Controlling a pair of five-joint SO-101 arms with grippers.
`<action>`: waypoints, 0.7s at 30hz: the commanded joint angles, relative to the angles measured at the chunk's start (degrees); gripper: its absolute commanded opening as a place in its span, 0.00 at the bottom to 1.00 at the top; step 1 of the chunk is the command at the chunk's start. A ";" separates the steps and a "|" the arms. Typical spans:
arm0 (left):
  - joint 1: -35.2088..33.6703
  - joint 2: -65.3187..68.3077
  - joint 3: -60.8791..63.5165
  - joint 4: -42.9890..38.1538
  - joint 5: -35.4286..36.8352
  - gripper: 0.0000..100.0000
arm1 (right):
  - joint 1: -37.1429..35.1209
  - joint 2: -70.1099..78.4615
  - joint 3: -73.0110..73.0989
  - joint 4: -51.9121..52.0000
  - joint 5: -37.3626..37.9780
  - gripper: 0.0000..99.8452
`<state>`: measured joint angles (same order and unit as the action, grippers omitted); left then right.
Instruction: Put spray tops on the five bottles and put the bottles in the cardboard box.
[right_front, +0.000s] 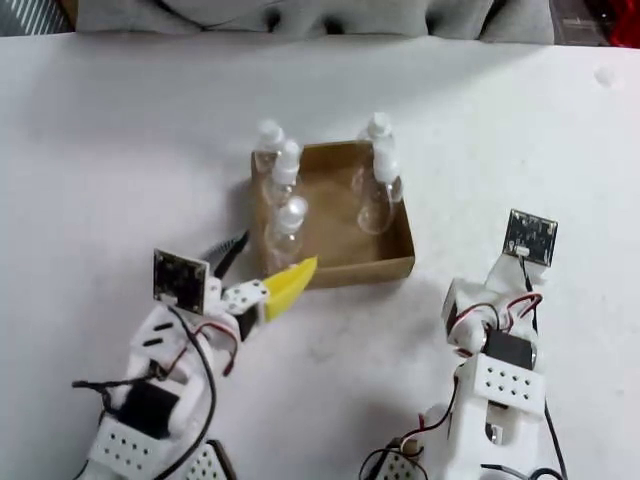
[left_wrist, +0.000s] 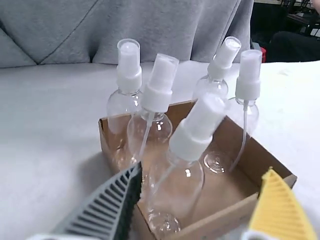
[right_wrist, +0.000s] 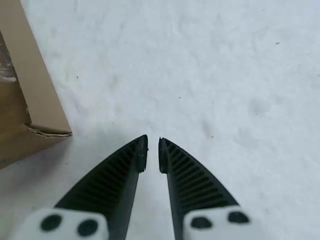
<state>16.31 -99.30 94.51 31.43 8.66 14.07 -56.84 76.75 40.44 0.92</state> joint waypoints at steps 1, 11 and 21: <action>-0.84 -6.02 -2.81 9.76 -1.23 0.34 | 0.04 -0.04 -0.53 -1.01 0.18 0.02; -13.14 -4.97 -10.29 22.24 -1.93 0.34 | -0.13 -0.66 0.44 -3.82 0.09 0.02; -28.35 -5.05 -17.23 34.81 -7.30 0.34 | -0.40 -17.19 8.44 -3.65 -3.25 0.02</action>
<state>-6.73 -103.69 80.88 64.66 4.53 14.07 -65.89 83.52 36.75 -0.40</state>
